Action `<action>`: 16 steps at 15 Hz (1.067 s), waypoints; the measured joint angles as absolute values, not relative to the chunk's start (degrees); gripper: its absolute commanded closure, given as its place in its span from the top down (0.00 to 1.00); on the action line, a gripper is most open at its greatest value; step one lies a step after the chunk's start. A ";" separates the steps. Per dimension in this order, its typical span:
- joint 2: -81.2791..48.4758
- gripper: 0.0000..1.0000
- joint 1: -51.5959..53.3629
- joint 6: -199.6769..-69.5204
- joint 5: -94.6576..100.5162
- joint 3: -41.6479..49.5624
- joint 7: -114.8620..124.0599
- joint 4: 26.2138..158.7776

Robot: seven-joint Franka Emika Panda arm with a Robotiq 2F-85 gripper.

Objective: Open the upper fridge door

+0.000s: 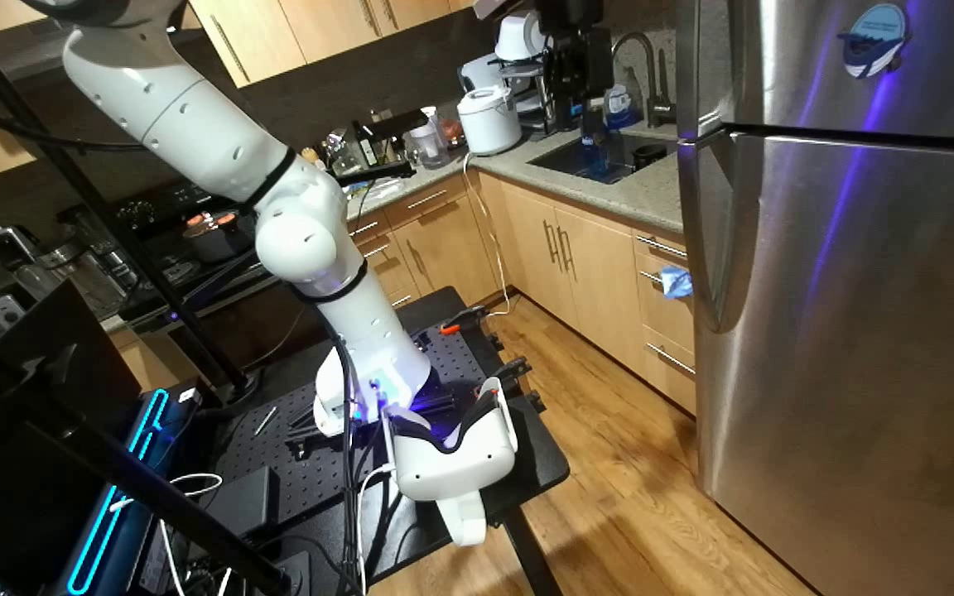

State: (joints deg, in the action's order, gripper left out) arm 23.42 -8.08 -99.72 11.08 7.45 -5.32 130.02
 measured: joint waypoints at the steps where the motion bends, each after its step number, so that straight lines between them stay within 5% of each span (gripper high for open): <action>1: 23.42 1.00 -8.08 -99.72 11.08 7.45 -5.32 130.02; 16: 25.59 1.00 -6.91 -115.50 16.20 6.00 -5.29 133.92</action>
